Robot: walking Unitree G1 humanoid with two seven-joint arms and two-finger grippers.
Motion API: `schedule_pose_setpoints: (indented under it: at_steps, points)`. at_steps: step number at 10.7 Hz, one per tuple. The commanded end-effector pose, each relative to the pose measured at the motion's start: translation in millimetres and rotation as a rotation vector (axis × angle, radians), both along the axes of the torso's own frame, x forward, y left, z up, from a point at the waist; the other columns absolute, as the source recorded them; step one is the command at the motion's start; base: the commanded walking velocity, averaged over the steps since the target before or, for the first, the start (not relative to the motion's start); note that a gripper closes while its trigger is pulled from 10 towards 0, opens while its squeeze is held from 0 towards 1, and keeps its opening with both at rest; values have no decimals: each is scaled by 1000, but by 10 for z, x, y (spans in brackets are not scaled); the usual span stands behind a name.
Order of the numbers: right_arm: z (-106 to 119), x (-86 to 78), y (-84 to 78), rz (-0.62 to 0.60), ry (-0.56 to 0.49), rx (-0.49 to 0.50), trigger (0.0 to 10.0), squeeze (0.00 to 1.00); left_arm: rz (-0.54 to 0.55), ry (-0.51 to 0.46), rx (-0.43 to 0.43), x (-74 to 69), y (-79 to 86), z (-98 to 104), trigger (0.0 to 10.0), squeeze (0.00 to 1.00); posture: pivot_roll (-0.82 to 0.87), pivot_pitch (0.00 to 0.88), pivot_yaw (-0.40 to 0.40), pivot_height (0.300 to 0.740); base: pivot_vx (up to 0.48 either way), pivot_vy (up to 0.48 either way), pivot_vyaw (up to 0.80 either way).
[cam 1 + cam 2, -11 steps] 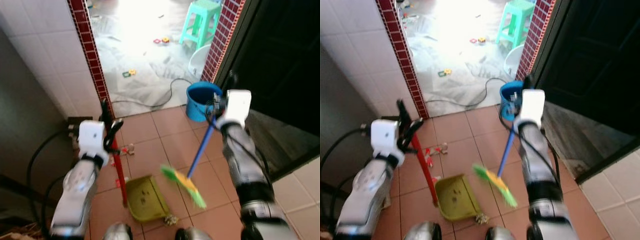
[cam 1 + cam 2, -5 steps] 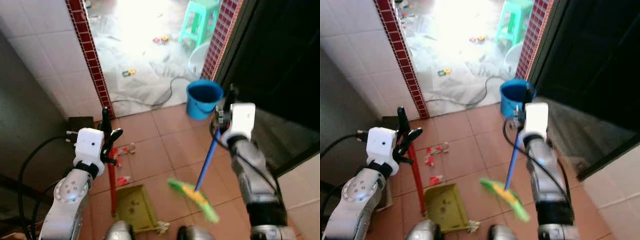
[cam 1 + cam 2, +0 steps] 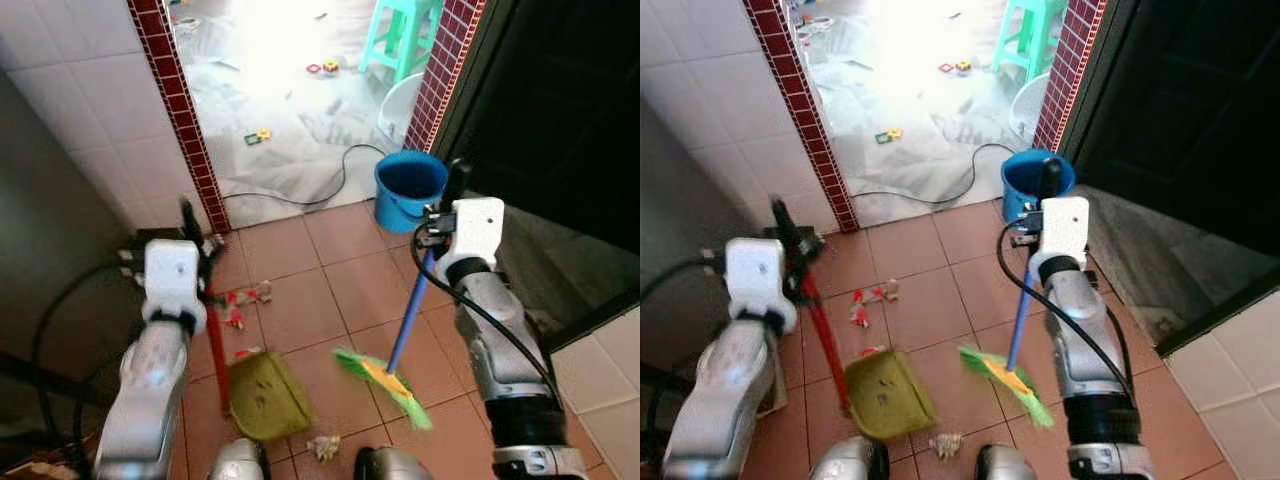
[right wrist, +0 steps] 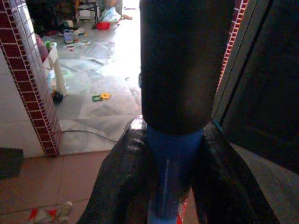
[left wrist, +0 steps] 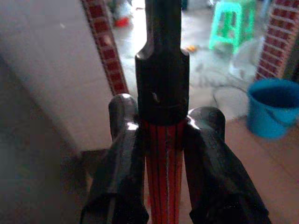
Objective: Sweep floor
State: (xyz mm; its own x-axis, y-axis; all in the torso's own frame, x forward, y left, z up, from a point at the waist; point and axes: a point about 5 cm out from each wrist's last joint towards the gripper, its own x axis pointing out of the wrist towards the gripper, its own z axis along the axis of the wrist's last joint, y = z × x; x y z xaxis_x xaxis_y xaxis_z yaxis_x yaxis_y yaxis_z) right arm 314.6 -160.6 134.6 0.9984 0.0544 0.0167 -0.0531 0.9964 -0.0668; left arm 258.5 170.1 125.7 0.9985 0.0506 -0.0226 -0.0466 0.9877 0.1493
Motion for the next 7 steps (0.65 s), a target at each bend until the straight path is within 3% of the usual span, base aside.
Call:
schedule_pose_setpoints:
  at_steps: [1,2,5,7]
  points:
    - [73,48,23,6,-21,13,10000,0,63,-83,42,42,76,126,10000,0,47,56,-12,740,0,0,0]
    - [73,69,16,5,-22,11,10000,0,111,-98,38,83,119,139,10000,0,44,46,-14,740,0,0,0]
    - [94,139,21,8,-32,6,10000,0,-18,-110,12,152,19,158,10000,0,44,24,-15,740,0,0,0]
    - [111,164,92,27,-46,19,10000,0,-49,-96,45,155,-17,97,10000,0,38,18,-6,740,0,0,716]
